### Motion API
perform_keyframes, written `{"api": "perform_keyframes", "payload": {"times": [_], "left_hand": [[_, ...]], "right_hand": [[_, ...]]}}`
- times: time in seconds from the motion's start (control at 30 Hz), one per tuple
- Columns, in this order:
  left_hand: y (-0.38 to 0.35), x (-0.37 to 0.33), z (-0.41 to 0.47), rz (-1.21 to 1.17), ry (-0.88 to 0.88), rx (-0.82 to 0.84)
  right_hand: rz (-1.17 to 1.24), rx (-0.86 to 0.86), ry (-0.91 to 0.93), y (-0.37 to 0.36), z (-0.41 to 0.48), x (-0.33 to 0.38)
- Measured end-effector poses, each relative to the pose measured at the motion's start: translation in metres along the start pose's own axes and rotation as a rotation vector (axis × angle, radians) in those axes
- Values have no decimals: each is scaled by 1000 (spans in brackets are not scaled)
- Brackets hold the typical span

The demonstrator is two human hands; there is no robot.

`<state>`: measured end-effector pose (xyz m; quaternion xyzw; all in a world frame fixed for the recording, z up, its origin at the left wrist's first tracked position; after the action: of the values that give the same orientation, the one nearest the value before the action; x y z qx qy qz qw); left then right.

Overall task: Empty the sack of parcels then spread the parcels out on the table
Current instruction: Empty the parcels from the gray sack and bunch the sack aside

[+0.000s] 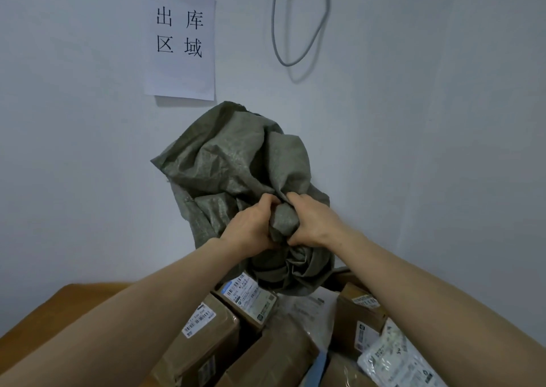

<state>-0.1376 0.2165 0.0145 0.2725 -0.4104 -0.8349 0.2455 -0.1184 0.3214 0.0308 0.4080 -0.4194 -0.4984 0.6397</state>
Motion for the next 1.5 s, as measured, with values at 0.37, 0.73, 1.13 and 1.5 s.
{"api": "perform_keyframes", "payload": {"times": [0.37, 0.73, 1.13, 1.5], "left_hand": [[83, -15, 44, 343, -9, -77], [29, 56, 17, -246, 398, 260], [-1, 34, -8, -1065, 435, 31], [0, 42, -11, -846, 397, -307]], "right_hand": [[-448, -204, 249, -8, -19, -4], [-163, -654, 249, 34, -24, -17], [469, -727, -11, 38, -16, -18], [779, 338, -79, 2, 11, -4]]}}
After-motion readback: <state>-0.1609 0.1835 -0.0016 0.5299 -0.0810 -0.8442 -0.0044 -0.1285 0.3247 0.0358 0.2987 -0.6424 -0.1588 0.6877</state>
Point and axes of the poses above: each hand's wrist, its own z-axis towards the middle knuckle, its own y-axis out of the back of the hand, x = y × z, the point moved 7 cm from there along z, towards the middle knuckle, and after that the axes turned 4 degrees about -y, right-handed, at the moved point
